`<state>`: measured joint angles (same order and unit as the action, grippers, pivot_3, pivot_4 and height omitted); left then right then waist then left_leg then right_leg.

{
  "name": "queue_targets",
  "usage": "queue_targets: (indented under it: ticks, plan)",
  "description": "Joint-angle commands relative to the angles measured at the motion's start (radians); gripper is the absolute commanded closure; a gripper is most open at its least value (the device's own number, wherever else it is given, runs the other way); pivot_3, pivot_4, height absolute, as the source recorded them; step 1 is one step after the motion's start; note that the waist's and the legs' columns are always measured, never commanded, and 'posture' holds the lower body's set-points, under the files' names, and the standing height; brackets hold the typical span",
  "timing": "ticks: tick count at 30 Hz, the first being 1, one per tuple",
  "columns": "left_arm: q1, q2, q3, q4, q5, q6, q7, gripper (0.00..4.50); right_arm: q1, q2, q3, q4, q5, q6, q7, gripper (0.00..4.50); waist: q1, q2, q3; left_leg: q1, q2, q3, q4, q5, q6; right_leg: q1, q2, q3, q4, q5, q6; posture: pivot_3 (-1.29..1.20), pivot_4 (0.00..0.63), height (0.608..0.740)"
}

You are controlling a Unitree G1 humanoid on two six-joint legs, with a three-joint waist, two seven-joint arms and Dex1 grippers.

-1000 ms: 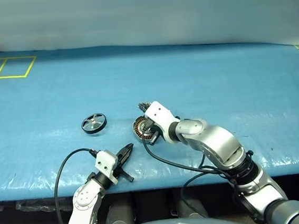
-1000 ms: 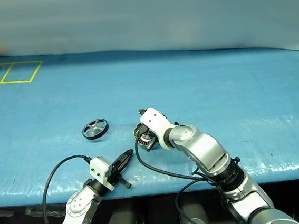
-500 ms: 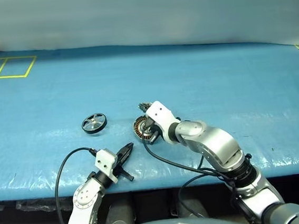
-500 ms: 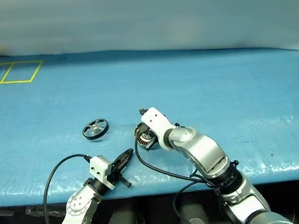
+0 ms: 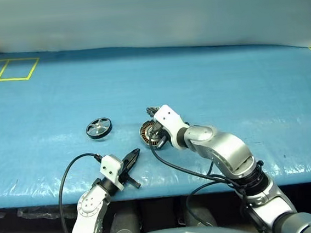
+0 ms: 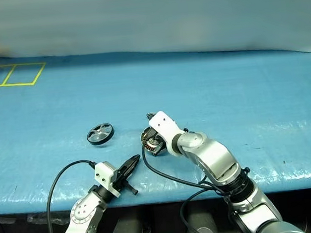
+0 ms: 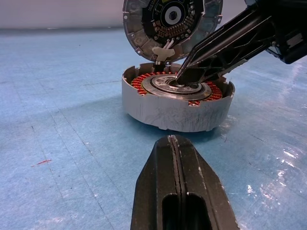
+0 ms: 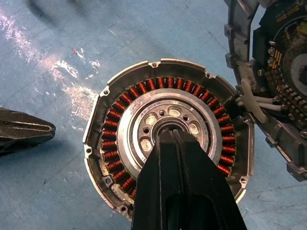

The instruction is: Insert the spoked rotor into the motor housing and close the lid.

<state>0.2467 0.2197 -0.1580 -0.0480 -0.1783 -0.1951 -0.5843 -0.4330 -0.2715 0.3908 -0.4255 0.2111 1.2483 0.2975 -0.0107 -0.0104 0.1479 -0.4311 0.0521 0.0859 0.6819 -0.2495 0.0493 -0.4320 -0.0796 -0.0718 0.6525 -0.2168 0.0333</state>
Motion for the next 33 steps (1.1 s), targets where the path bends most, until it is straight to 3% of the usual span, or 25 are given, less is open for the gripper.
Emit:
queue_targets:
  ticks: [1, 21, 33]
  plan:
    - [0.003, -0.006, -0.016, -0.034, -0.009, 0.01, -0.001, 4.5, 0.032, -0.006, -0.021, 0.026, -0.004, 0.022, -0.012, 4.47, 0.0, 0.003, -0.002, 0.0, 0.0, -0.001, 0.0, 0.0, 0.0, 0.001, 0.0, -0.001, -0.002, 0.0, 0.0, 0.0, 0.15, 0.74]
    - [0.006, -0.009, -0.028, -0.042, -0.008, 0.019, 0.0, 4.5, 0.144, 0.016, -0.017, 0.053, -0.007, 0.012, -0.028, 4.47, 0.0, 0.009, -0.012, 0.0, 0.0, -0.001, -0.002, -0.004, 0.003, 0.004, -0.003, -0.002, -0.01, 0.001, 0.002, 0.0, 0.15, 0.74]
    - [0.0, -0.018, -0.038, -0.039, -0.007, 0.023, 0.004, 4.5, 0.088, 0.026, -0.021, -0.017, 0.032, -0.107, 0.034, 4.47, -0.001, 0.012, -0.011, -0.001, 0.0, -0.001, -0.003, -0.004, 0.002, 0.003, -0.001, -0.003, -0.011, 0.001, 0.002, 0.0, 0.15, 0.74]
